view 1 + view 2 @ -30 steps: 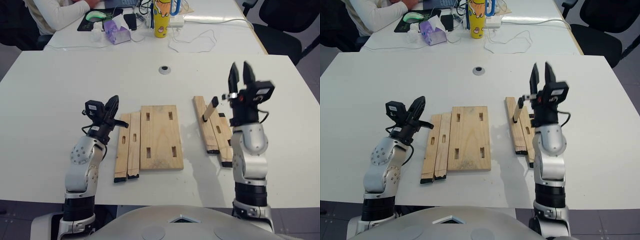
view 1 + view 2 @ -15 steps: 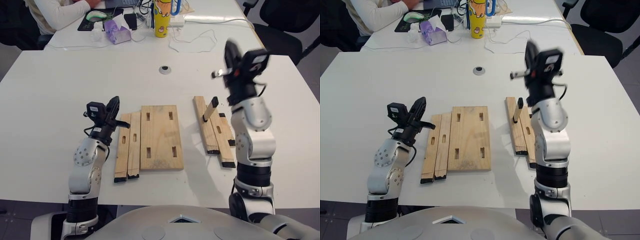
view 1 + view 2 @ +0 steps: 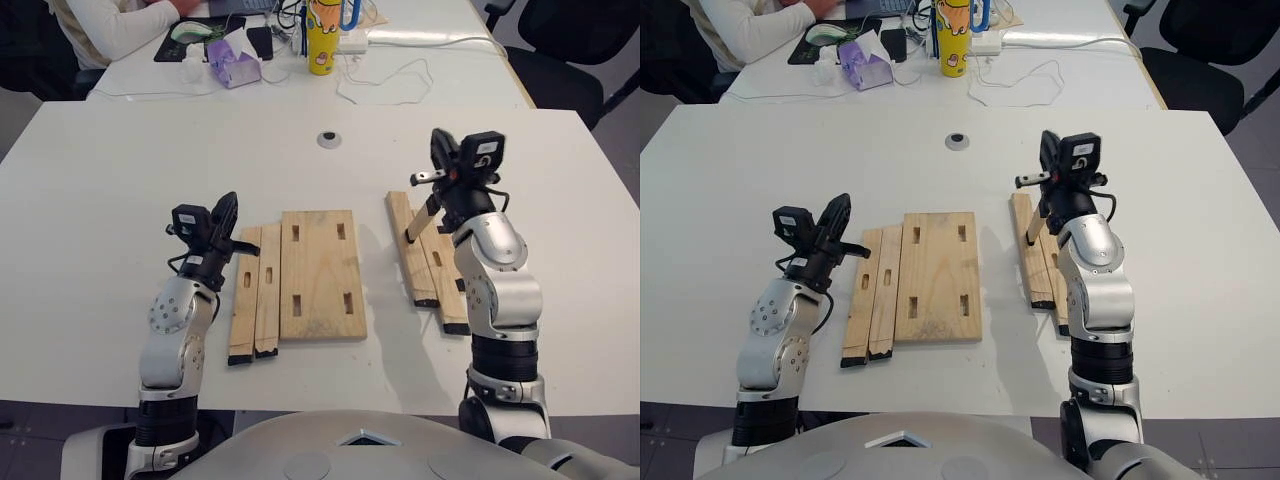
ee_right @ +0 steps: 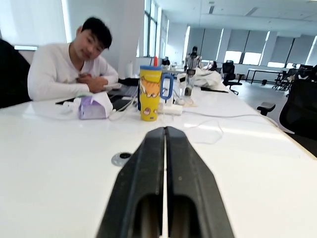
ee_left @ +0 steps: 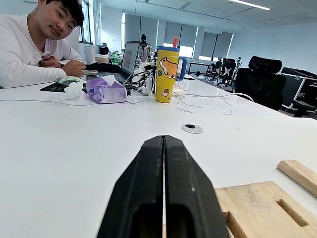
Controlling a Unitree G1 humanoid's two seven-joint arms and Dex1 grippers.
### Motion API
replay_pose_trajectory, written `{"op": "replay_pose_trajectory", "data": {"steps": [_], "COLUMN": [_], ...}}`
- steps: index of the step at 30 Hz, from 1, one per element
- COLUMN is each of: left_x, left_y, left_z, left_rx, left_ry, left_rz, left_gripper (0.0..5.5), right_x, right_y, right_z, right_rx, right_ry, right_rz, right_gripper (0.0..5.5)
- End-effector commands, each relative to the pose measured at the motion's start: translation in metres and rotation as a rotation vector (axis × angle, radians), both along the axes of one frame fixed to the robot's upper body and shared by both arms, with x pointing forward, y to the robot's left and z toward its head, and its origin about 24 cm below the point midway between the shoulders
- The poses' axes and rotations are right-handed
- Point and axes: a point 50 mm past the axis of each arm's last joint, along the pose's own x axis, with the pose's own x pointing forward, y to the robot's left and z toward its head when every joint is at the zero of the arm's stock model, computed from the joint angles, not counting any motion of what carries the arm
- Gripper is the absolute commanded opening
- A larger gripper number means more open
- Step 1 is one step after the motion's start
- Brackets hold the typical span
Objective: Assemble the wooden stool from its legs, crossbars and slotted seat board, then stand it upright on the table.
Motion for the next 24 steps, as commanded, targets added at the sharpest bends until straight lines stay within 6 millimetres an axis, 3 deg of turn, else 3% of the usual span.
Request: {"op": "replay_pose_trajectory", "data": {"steps": [1,3,5,8,10,14,20,24], "left_x": [-0.002,-0.003,-0.003,-0.005,-0.006,-0.009,-0.011,-0.012], "left_y": [-0.001,-0.001,-0.001,-0.003,-0.003,-0.005,-0.012,-0.014], "left_z": [-0.002,-0.003,-0.004,-0.006,-0.008,-0.012,-0.017,-0.019], "left_rx": [0.004,0.0,-0.006,-0.015,-0.021,-0.032,-0.055,-0.067], "left_ry": [0.002,0.001,-0.002,-0.009,-0.01,-0.018,-0.035,-0.046], "left_rz": [0.02,0.032,0.045,0.074,0.098,0.138,0.204,0.237], "left_gripper": [0.0,0.0,0.0,0.0,0.0,0.0,0.0,0.0], "right_x": [0.002,0.007,0.008,-0.007,-0.019,-0.032,-0.038,-0.046], "right_y": [-0.024,-0.04,-0.054,-0.076,-0.081,-0.069,-0.057,-0.056], "right_z": [0.035,0.026,-0.003,-0.049,-0.065,-0.071,-0.051,-0.048], "right_rx": [0.056,0.03,-0.021,-0.042,-0.082,-0.167,-0.192,-0.226], "right_ry": [-0.187,-0.112,0.084,0.395,0.513,0.612,0.67,0.765], "right_rz": [-0.121,-0.158,-0.132,-0.071,-0.004,0.205,0.414,0.495], "right_gripper": [0.01,0.01,0.24,0.76,0.95,1.52,2.29,2.96]}}
